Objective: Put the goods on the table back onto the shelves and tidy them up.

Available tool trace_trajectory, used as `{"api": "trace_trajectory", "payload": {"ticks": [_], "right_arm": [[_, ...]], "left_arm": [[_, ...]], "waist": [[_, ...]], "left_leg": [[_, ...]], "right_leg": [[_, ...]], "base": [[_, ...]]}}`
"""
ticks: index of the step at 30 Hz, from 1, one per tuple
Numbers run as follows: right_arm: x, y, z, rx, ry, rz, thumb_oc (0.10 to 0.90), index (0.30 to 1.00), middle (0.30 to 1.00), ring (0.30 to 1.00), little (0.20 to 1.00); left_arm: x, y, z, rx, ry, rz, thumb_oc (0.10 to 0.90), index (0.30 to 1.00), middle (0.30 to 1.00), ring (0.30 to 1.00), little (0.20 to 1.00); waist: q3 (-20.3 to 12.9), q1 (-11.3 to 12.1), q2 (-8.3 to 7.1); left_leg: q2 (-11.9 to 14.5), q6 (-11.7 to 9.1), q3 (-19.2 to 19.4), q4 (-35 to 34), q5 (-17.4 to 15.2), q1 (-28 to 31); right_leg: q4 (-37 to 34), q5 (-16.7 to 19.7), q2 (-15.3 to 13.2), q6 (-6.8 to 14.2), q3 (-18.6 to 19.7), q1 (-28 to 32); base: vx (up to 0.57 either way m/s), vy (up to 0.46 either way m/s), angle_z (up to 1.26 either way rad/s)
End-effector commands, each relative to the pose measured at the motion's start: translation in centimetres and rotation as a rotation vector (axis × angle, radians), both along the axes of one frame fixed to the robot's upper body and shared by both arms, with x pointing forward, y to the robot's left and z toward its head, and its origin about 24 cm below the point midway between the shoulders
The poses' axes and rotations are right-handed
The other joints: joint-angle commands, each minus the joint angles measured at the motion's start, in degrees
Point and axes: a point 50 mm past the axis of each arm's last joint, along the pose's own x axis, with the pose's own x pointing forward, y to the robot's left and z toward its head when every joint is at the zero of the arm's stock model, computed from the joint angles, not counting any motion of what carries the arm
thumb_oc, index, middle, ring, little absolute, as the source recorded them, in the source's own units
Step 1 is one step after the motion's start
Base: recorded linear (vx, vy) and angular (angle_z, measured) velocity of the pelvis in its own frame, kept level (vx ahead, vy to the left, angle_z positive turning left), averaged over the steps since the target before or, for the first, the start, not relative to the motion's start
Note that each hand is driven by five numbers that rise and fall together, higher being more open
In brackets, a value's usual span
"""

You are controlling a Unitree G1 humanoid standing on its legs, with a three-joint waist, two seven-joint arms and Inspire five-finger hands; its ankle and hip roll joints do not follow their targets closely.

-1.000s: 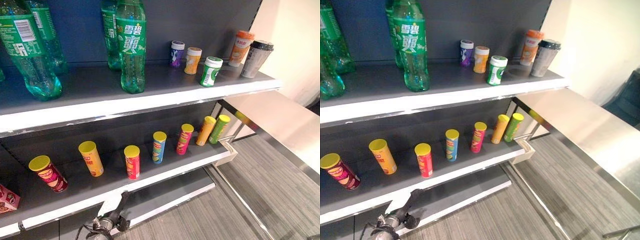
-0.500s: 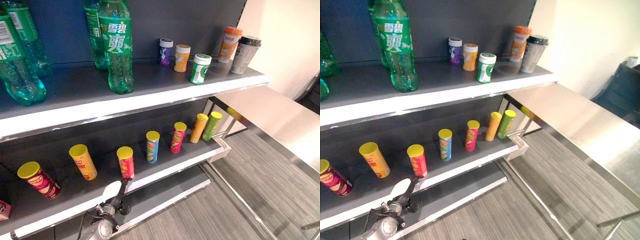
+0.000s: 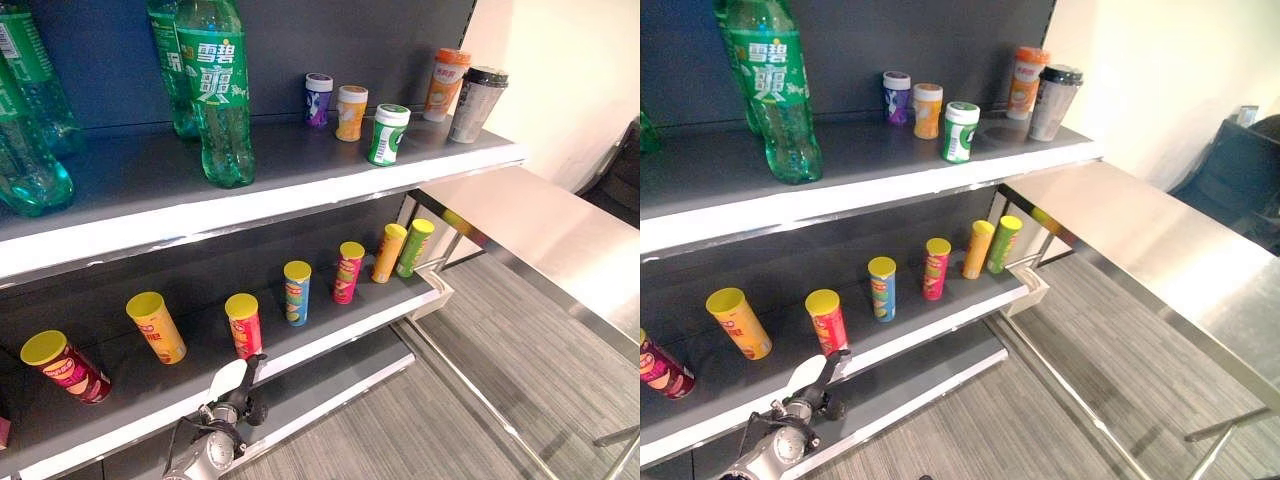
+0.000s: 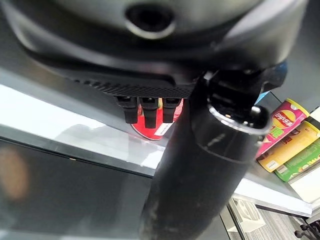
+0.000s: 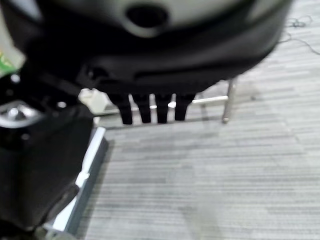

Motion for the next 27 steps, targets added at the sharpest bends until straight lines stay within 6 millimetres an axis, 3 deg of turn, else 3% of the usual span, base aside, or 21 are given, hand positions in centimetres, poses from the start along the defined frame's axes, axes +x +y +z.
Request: {"api": "trace_trajectory", "payload": {"ticks": [1,10,27], "right_arm": [[1.5,-0.3,0.8,-0.02,-0.122,-0.005,0.8,0.9,0.9,0.9,0.9],[1.6,-0.3,1.0,-0.025,-0.137,0.013,0.8,0.9,0.9,0.9,0.9],[2.0,-0.4,1.0,-0.033,-0.14,0.057,0.8,0.9,0.9,0.9,0.9]], "left_arm": [[6.0,-0.7,4.1,-0.032,-0.255,0.029,0.8,0.9,0.9,0.9,0.9],[7.0,-1.0,4.5,-0.049,-0.277,0.066,0.8,0.9,0.9,0.9,0.9],[7.1,-1.2,4.0,-0.06,-0.257,0.127,0.8,0.9,0.9,0.9,0.9]], "waist": [[0.6,-0.03,1.13],[0.56,-1.0,1.72],[1.16,-1.55,2.51]], "left_leg": [[0.86,-0.29,0.05,2.12,-5.9,2.5],[1.44,-0.8,0.29,2.32,-5.48,2.39],[3.19,-2.08,0.36,2.89,-4.25,2.6]], "right_leg": [[5.05,-5.7,1.09,4.2,2.95,-2.09],[5.5,-6.24,1.58,3.75,2.89,-2.06],[6.76,-7.87,2.82,2.49,2.96,-1.62]], "base": [[-0.01,-0.053,-0.05],[0.0,-0.029,-0.02],[0.02,-0.037,-0.01]]}}
